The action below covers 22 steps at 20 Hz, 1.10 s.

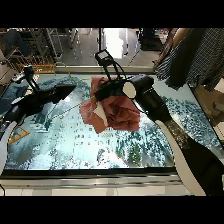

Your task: Fold the clothes and pants, and hang the long-sleeved shirts on hangers.

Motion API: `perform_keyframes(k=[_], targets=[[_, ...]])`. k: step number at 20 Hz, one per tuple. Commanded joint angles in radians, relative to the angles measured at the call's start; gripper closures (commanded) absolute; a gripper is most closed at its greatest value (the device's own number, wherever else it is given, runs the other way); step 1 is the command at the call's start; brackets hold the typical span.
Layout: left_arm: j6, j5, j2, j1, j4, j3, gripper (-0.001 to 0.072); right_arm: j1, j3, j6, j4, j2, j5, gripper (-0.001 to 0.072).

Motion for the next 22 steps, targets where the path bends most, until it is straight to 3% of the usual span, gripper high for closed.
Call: perform_keyframes(k=[1, 6, 9, 10, 12, 17, 19, 22], targets=[[-0.009, 0.002, 0.0, 0.0, 0.109, 0.0, 0.0699, 0.063, 0.023, -0.109, -0.007, 0.025, -0.016, 0.0696], [-0.018, -0.026, 0.0, 0.0, 0.166, 0.0, 0.0698, 0.101, 0.023, -0.194, 0.005, 0.039, 0.008, 0.0696], [-0.018, -0.067, 0.0, 0.0, 0.166, 0.0, 0.0698, 0.099, 0.022, -0.254, 0.01, 0.038, -0.054, 0.0693], [-0.018, -0.067, 0.0, 0.0, 0.166, 0.0, 0.0697, 0.099, 0.022, -0.264, 0.01, 0.038, -0.069, 0.0635], [-0.018, -0.067, 0.0, 0.0, 0.165, 0.0, 0.0698, 0.099, 0.023, -0.344, -0.002, 0.039, -0.039, 0.0155], [-0.018, -0.067, 0.0, 0.001, 0.165, 0.0, 0.0697, 0.097, 0.015, -0.572, -0.079, 0.037, 0.206, 0.0129], [-0.018, -0.067, 0.0, 0.001, 0.165, 0.0, 0.0697, 0.097, -0.012, -0.623, -0.13, 0.036, 0.201, 0.0129], [-0.019, -0.068, 0.0, 0.001, 0.165, 0.0, 0.0697, 0.097, -0.041, -0.699, -0.145, 0.01, 0.073, 0.0131]])
